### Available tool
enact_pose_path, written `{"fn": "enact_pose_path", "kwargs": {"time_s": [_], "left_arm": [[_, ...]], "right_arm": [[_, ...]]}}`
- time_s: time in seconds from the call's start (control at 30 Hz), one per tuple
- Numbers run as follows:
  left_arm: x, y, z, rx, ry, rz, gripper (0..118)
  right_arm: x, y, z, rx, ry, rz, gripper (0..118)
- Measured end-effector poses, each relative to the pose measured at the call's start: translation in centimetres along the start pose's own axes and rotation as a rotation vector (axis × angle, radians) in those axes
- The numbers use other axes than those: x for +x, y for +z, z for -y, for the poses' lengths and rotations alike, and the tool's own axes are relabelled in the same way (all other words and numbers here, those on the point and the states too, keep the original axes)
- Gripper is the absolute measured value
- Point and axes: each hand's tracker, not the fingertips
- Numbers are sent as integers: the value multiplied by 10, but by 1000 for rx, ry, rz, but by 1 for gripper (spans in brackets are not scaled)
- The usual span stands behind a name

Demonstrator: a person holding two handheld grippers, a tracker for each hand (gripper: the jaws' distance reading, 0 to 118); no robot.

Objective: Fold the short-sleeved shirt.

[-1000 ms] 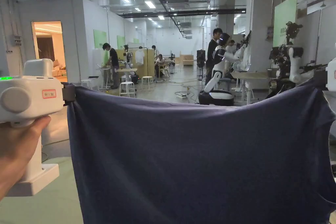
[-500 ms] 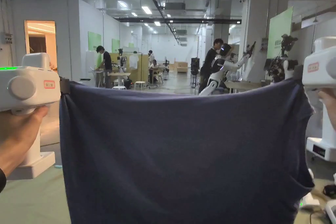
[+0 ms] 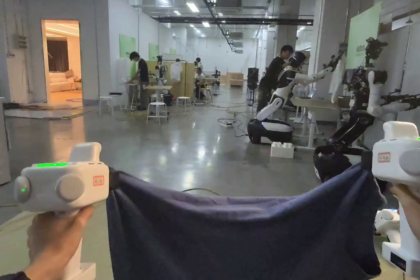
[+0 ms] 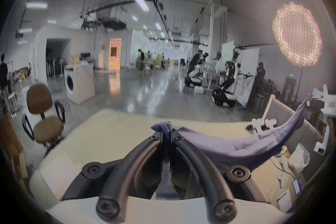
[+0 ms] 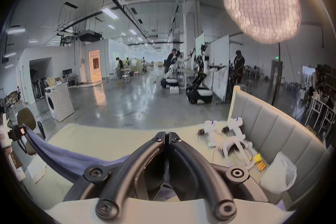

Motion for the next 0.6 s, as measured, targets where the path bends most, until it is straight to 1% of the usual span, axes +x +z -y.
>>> {"fn": "enact_pose_path", "kwargs": {"time_s": [0.07, 0.13, 0.2, 0.3, 0.33, 0.4, 0.43, 0.47, 0.5, 0.53, 0.6], "left_arm": [[-10, -11, 36, -47, 46, -3, 8], [-17, -11, 69, -88, 64, -6, 8], [-26, -2, 95, -114, 65, 11, 8], [-36, 30, 130, -118, 63, 47, 8], [-38, 46, 146, -108, 67, 58, 8], [-42, 69, 182, -155, 51, 92, 8], [-45, 81, 199, -151, 60, 80, 8], [-46, 97, 222, -176, 75, 95, 8], [-49, 109, 239, -213, 82, 126, 8], [-51, 121, 255, -202, 83, 110, 8], [-56, 147, 288, -242, 88, 115, 8]], "right_arm": [[5, -3, 39, -51, -28, 13, 3], [11, -2, 79, -110, -40, -13, 3], [17, 5, 112, -135, -16, -1, 3], [29, 33, 157, -152, -16, -39, 3], [33, 46, 174, -170, 5, -71, 3], [40, 72, 208, -196, 27, -77, 3], [44, 86, 224, -239, 14, -108, 3], [48, 101, 242, -233, -18, -119, 3], [52, 116, 257, -250, -33, -118, 3], [55, 130, 273, -261, -34, -124, 3], [61, 163, 308, -251, -49, -107, 3]]}}
